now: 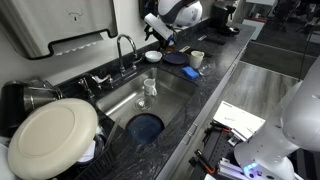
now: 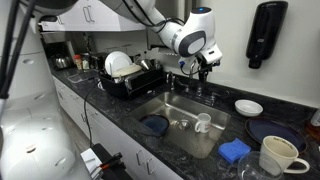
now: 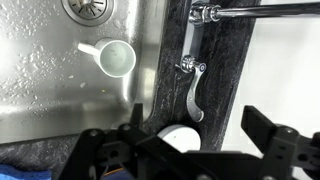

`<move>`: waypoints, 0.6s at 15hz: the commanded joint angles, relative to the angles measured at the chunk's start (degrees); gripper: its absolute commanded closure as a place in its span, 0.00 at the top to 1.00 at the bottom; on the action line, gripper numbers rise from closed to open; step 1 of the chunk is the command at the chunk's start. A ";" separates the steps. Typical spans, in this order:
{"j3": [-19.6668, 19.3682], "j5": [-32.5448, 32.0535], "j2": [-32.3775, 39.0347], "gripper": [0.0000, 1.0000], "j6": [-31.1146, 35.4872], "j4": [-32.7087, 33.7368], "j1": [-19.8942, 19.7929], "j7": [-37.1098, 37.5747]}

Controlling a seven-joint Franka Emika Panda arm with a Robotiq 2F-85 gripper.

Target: Open the faucet

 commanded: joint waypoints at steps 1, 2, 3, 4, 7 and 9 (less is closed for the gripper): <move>-1.55 -2.92 8.10 1.00 -5.17 10.57 0.75 5.70; -1.98 -3.65 9.76 1.00 -5.91 12.73 0.91 7.39; -2.38 -4.06 11.32 1.00 -6.80 14.78 0.98 8.58; -2.81 -4.51 12.95 1.00 -7.18 16.85 1.07 9.83; -3.45 -4.37 16.90 1.00 -9.78 22.42 0.74 10.74; -3.59 -4.01 18.93 1.00 -13.38 25.70 0.32 10.32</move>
